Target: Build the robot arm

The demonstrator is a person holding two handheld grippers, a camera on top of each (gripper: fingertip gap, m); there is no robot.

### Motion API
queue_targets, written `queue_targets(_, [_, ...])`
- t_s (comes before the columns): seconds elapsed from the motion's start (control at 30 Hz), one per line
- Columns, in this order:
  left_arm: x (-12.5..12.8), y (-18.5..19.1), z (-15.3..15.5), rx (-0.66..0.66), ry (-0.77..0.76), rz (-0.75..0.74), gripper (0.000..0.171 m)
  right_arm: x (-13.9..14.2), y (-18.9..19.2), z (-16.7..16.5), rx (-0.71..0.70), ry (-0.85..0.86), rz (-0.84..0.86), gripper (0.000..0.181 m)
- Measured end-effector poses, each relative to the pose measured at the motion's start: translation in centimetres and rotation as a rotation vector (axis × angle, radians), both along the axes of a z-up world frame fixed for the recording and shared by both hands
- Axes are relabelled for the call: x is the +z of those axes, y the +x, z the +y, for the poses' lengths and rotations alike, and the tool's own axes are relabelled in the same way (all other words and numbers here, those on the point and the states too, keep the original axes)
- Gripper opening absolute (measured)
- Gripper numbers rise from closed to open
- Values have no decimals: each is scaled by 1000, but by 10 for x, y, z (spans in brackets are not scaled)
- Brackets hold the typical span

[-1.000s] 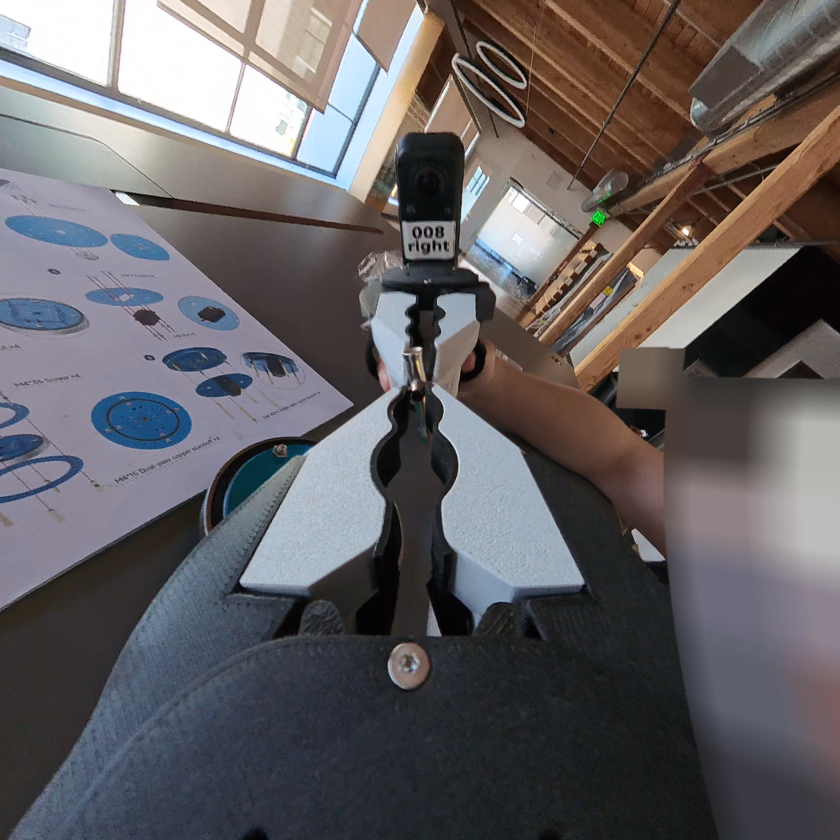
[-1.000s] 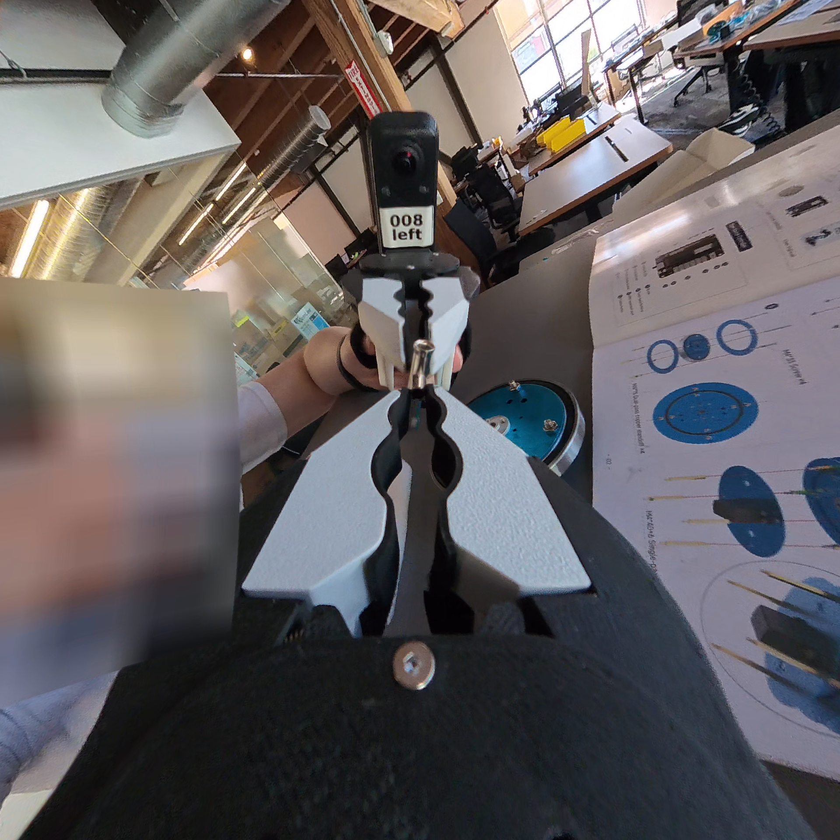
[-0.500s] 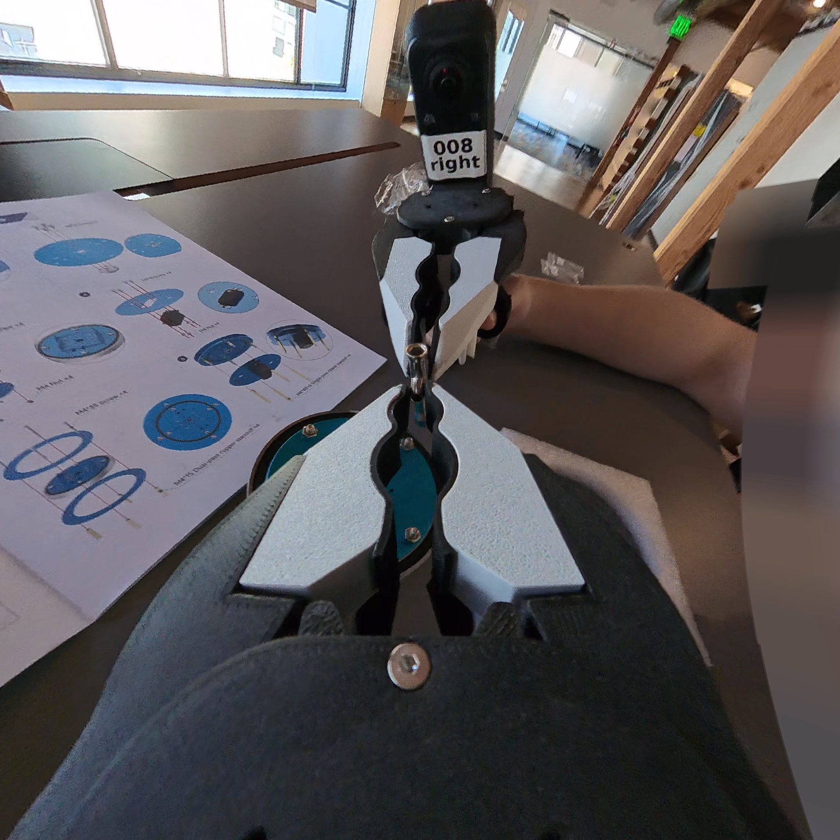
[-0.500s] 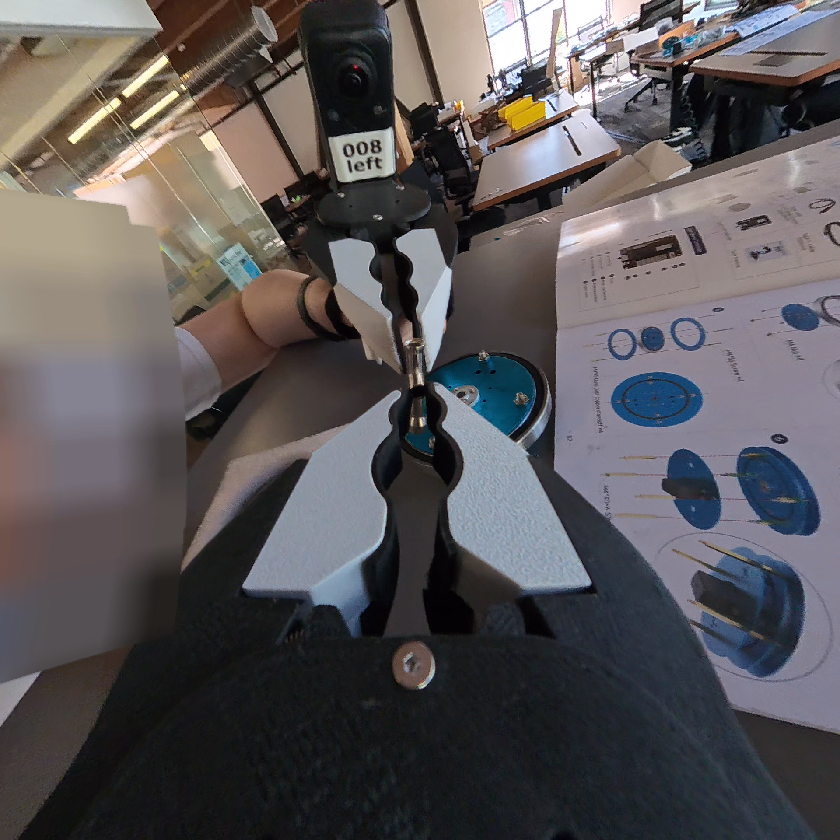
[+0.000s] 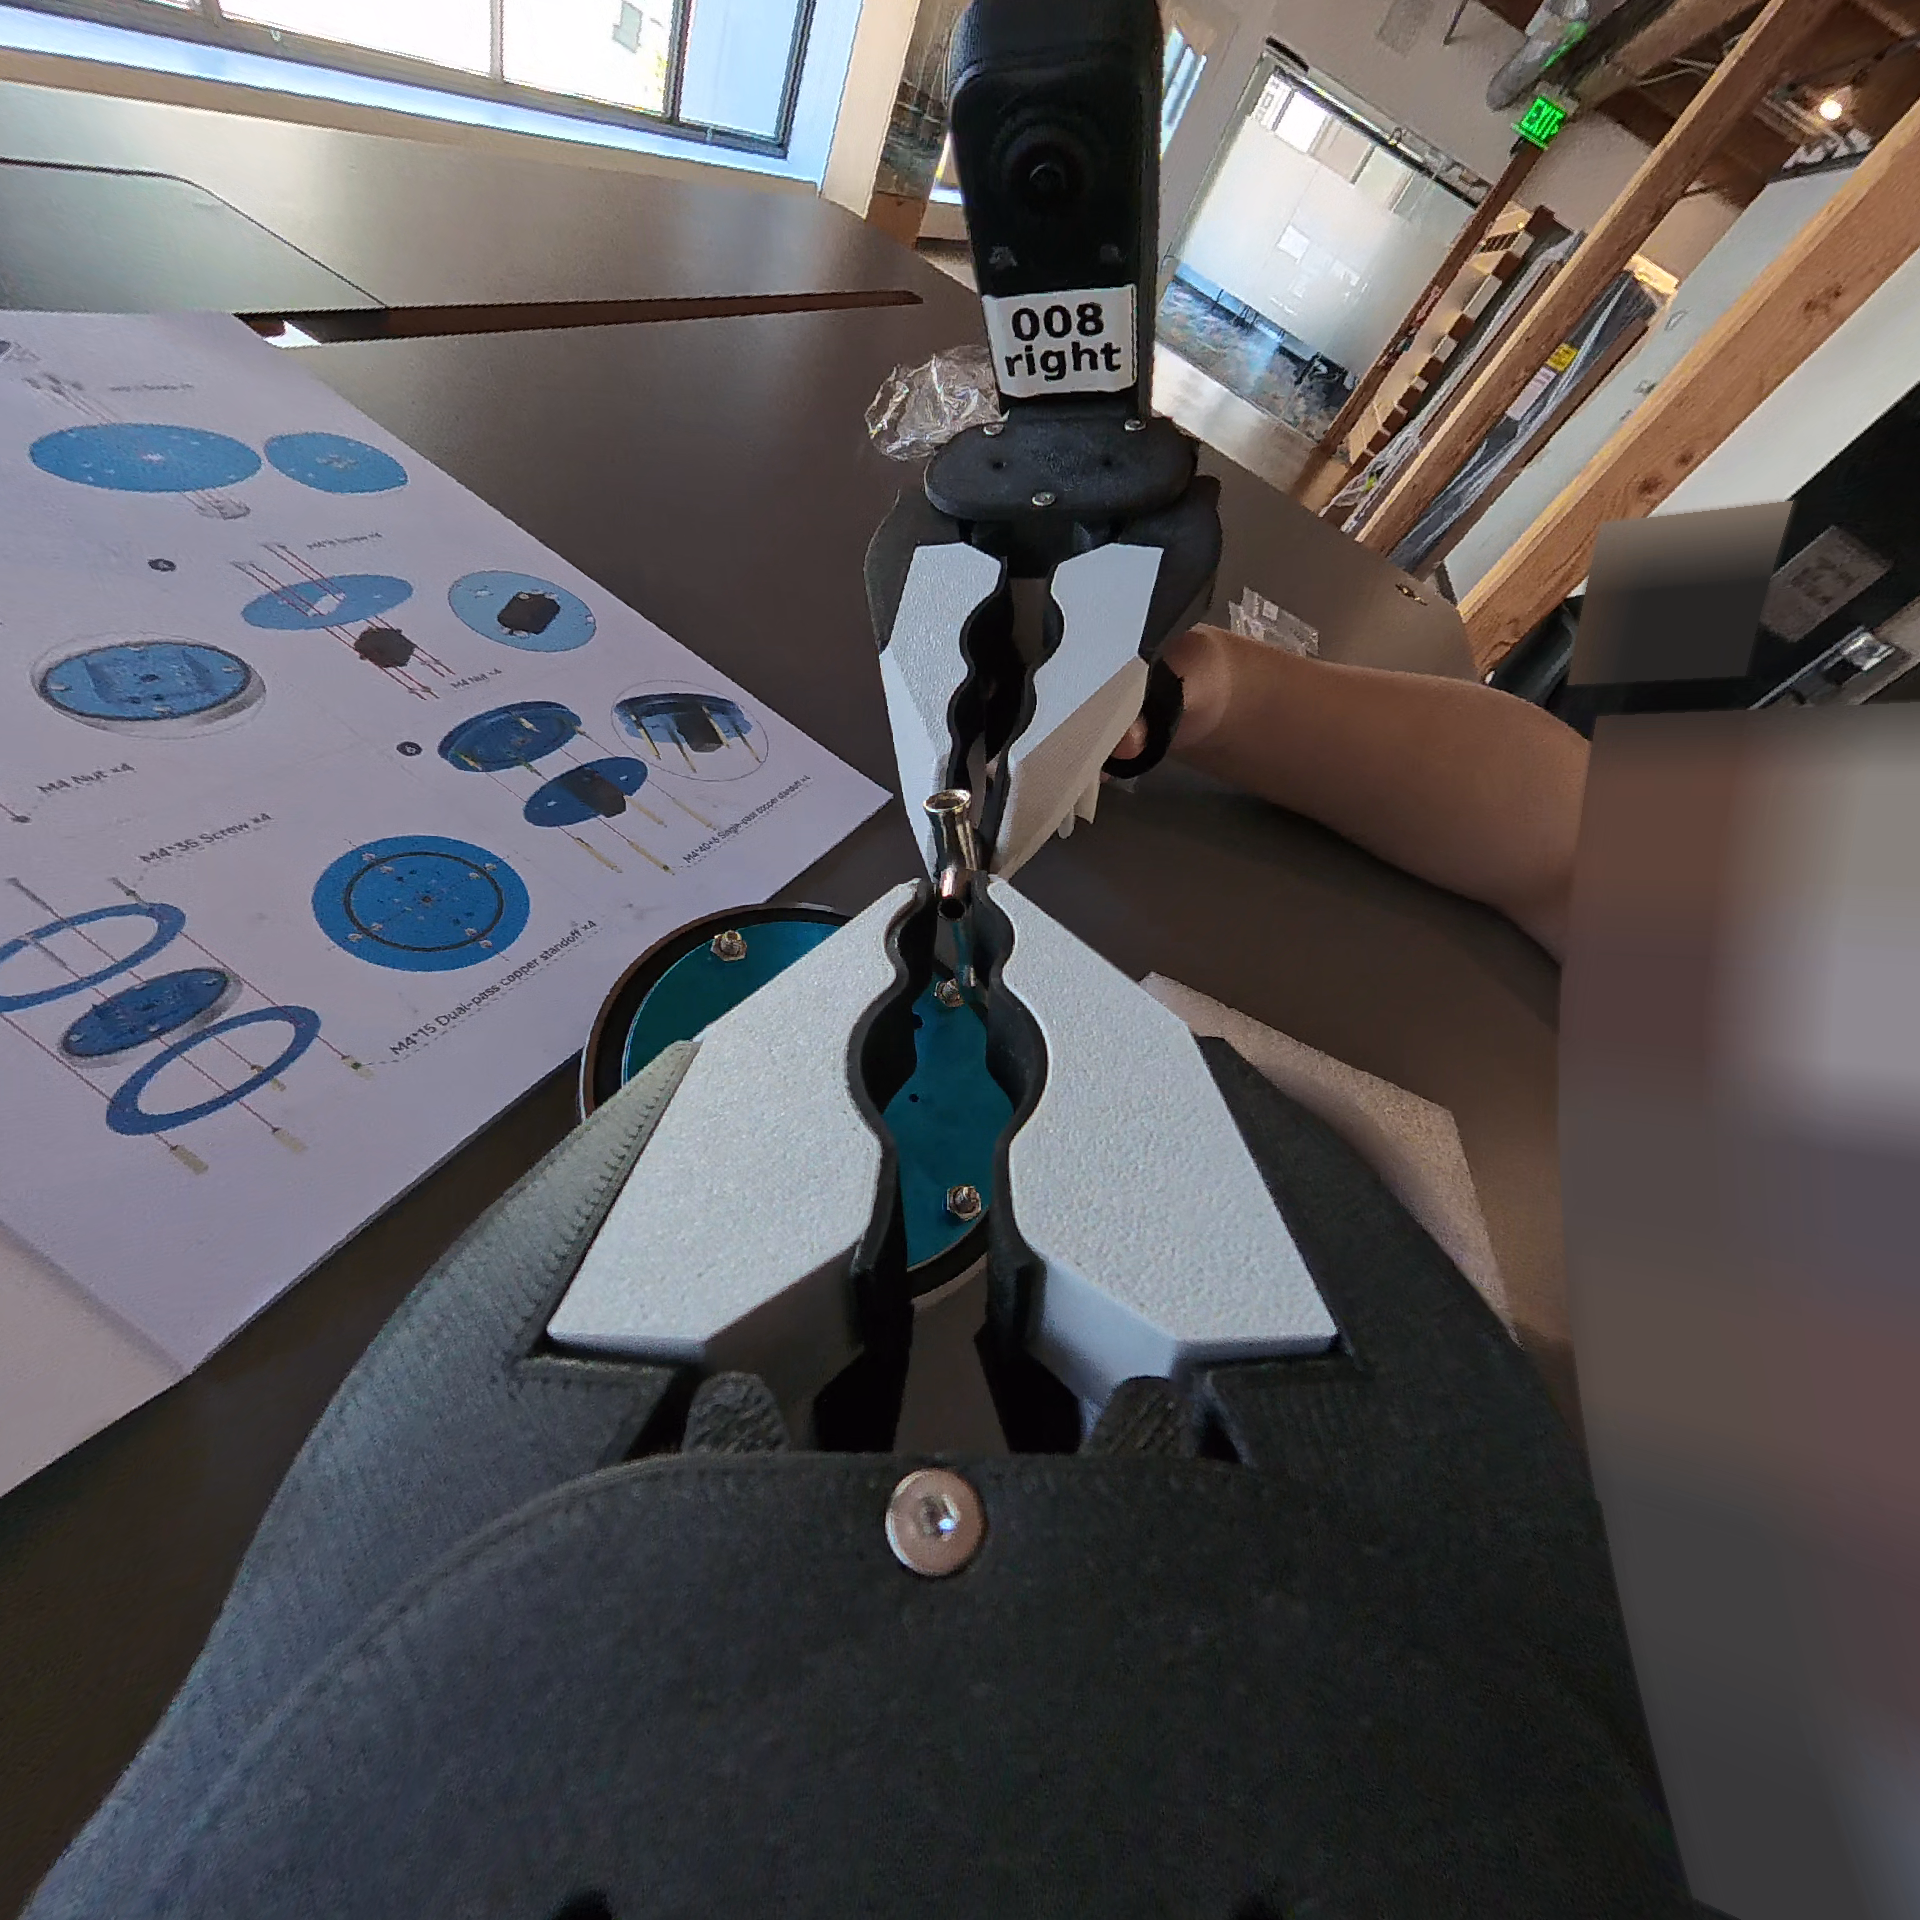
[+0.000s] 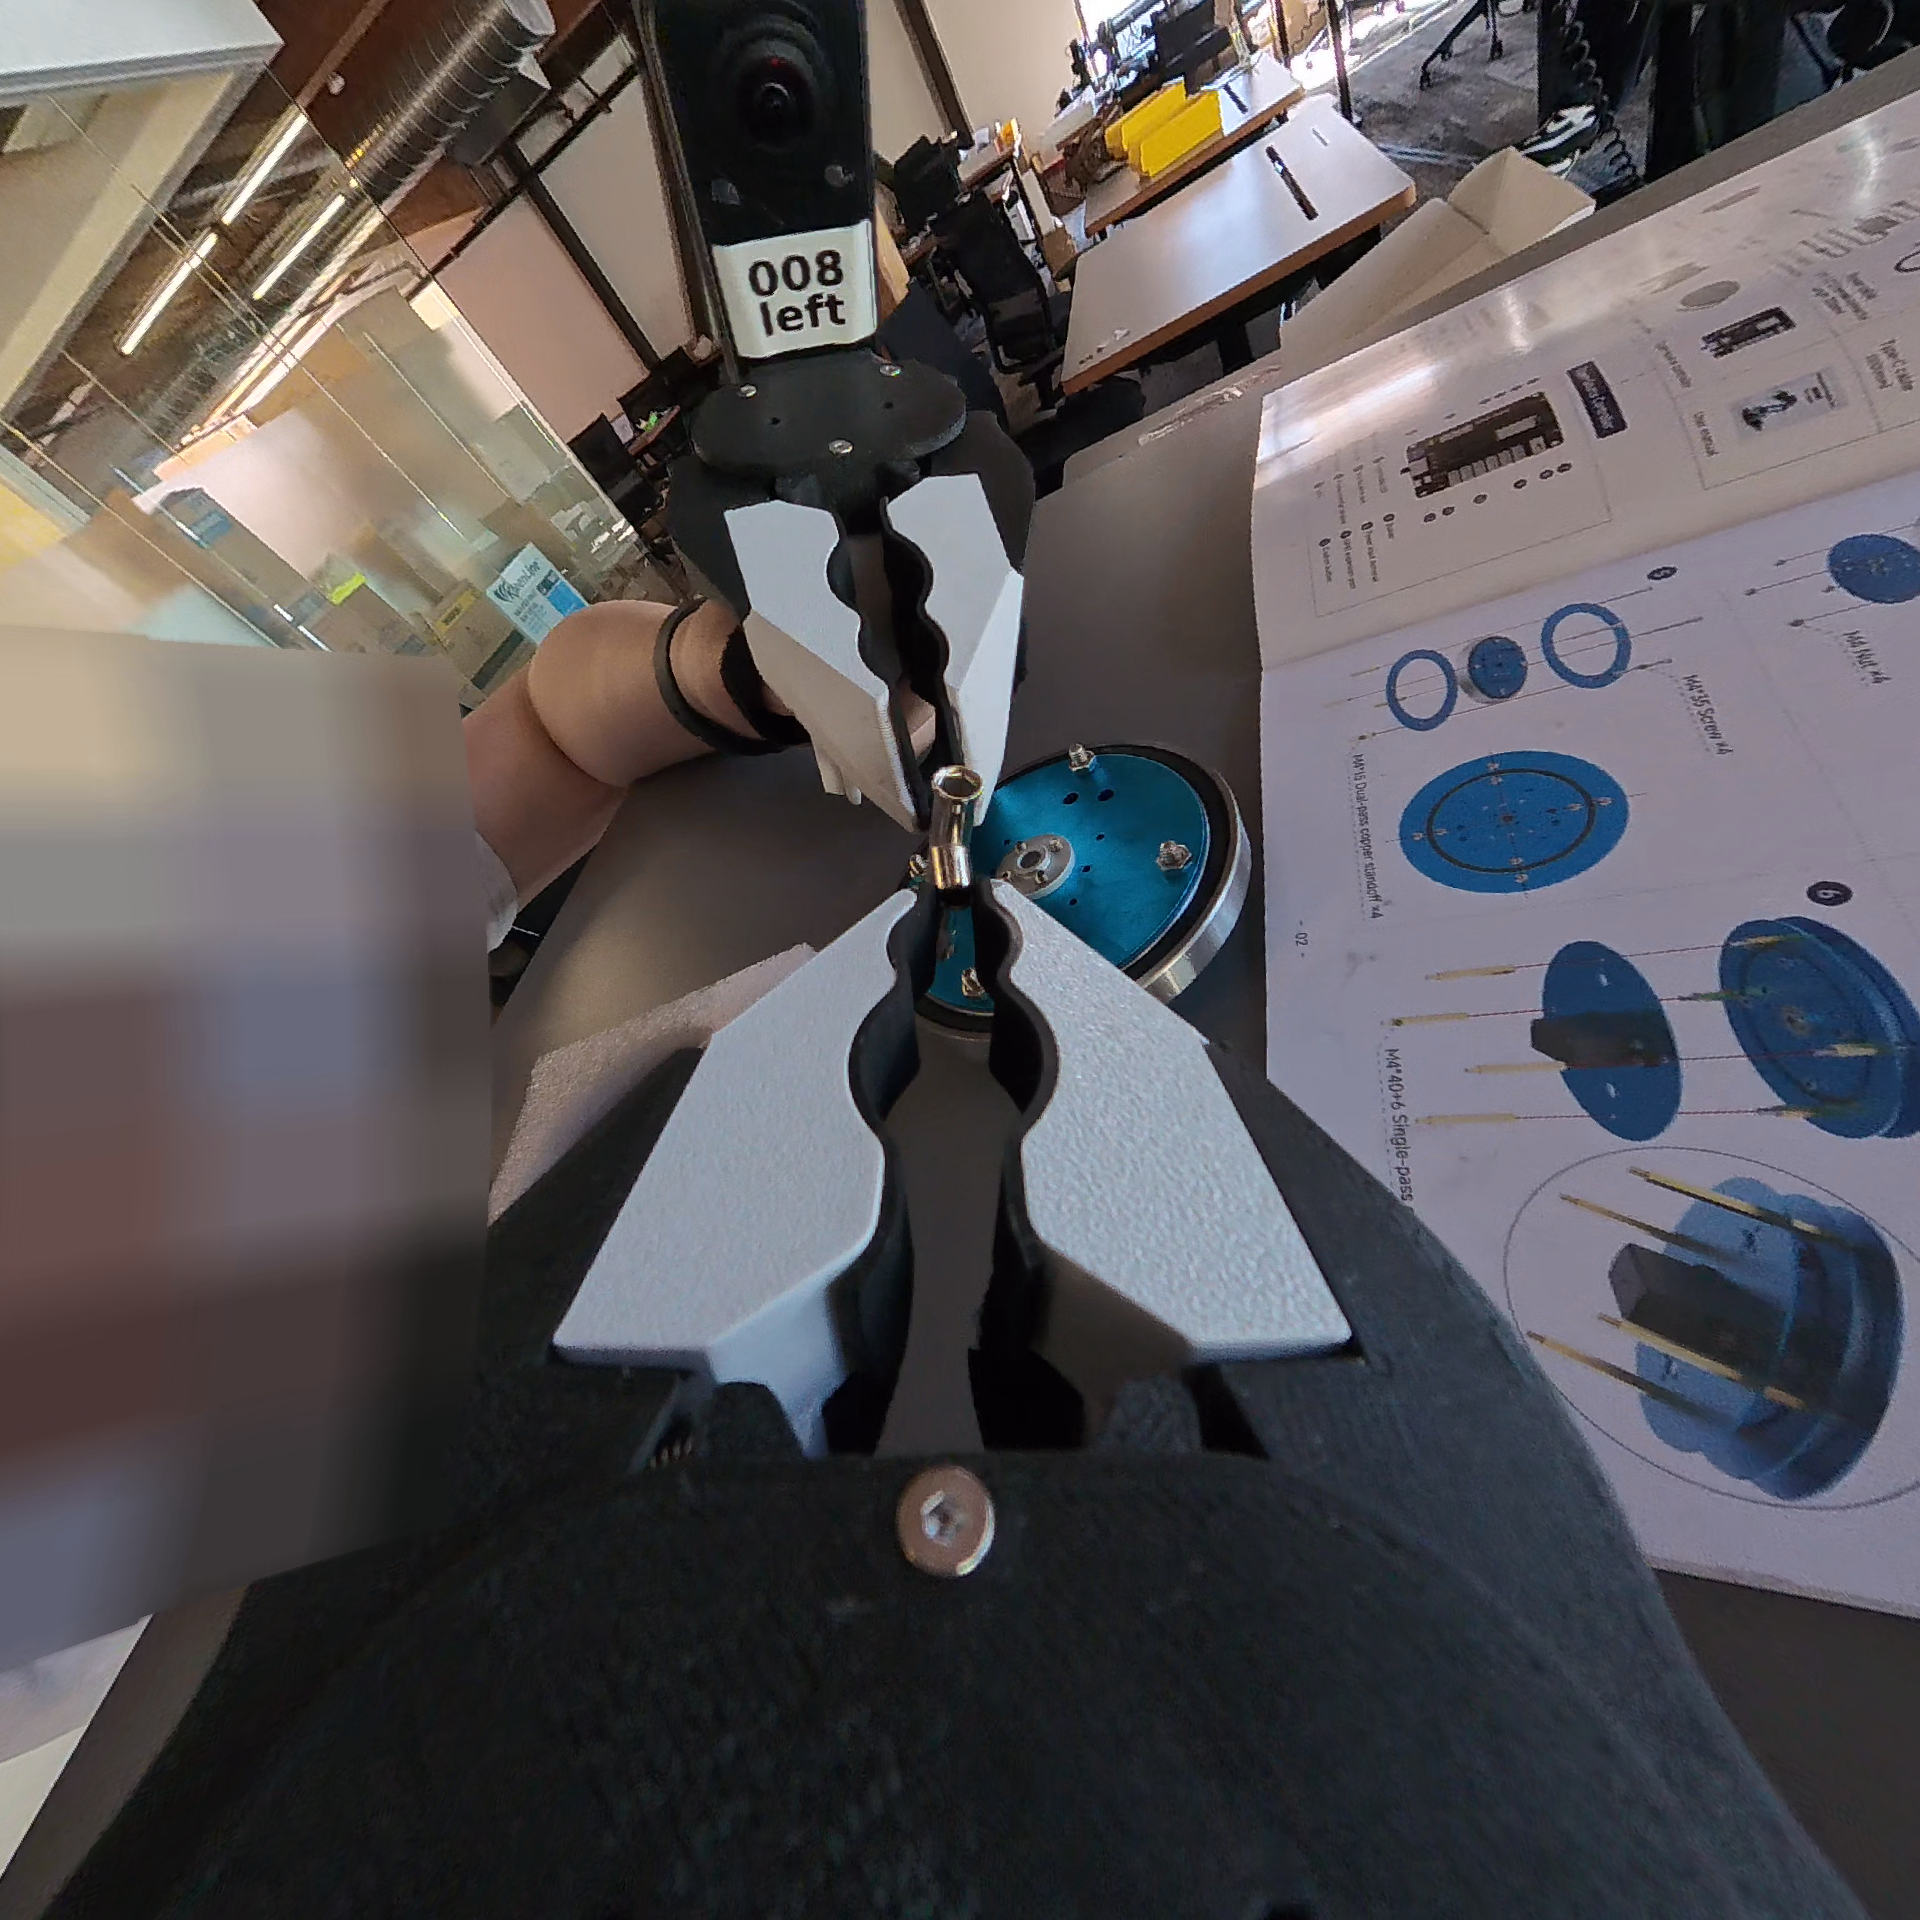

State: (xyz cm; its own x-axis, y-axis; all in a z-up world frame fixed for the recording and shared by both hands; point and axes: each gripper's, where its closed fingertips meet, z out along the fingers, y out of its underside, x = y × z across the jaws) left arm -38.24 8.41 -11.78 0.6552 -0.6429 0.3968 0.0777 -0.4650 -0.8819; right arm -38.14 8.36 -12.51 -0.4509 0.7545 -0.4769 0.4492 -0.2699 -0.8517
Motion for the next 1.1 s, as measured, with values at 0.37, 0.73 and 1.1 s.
queue_targets(0.37, [5,3,-2,-23,108,97,6,4,2,-1,-6,156,91,5])
queue_targets(0.73, [-4,12,-8,-58,256,340,5,4,8,-4,9,297,152,5])
queue_targets(1.1, [3,12,-10,-54,273,334,5,-1,8,-7,29,315,129,5])
